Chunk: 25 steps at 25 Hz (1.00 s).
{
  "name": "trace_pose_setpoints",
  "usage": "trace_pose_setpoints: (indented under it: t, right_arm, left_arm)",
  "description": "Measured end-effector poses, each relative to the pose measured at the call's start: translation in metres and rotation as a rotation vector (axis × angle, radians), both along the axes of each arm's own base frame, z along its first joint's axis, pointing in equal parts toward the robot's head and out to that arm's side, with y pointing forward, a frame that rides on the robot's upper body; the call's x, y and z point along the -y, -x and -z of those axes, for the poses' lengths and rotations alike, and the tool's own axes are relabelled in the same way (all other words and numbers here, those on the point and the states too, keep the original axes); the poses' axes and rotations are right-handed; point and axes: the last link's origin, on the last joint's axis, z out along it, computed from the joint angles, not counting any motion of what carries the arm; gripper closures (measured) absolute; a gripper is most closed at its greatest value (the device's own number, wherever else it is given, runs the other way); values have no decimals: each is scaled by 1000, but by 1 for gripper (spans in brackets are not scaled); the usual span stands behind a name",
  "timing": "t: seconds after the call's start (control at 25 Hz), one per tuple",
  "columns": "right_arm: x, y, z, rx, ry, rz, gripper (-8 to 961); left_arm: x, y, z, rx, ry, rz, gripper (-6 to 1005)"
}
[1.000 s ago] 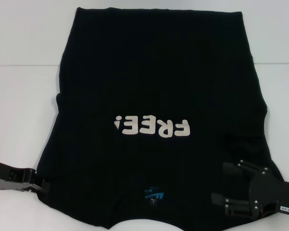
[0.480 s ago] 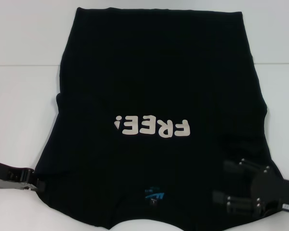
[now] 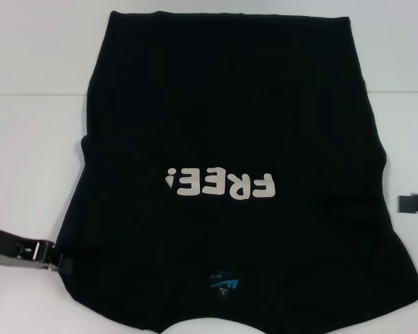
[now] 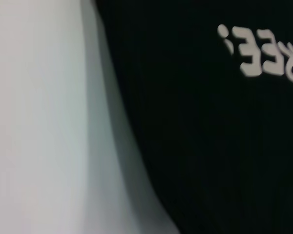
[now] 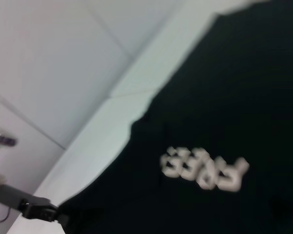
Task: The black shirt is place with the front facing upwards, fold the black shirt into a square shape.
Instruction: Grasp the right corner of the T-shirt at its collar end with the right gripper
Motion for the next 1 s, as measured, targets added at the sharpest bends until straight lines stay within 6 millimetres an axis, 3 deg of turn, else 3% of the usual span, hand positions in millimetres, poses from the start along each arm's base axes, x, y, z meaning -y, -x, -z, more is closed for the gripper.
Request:
trace_pose_setpoints:
  t: [0.12,0.36,0.68,1.0]
  right_arm:
    - [-7,-3,-13,28,111,222,42]
    - [-14,-2,-8,194,299,458,42]
    - [-11,-17,3,278,336,563,72]
    - [-9,-21,8,274,335,559,71]
  left_arm:
    - [-2,1,-7,16,-35,27,982]
    - [-4,0,-17,5,-59,72,981]
    - [-9,-4,-20,-3,-72,99,981]
    - [-9,-4,-19,-1,-74,97,981]
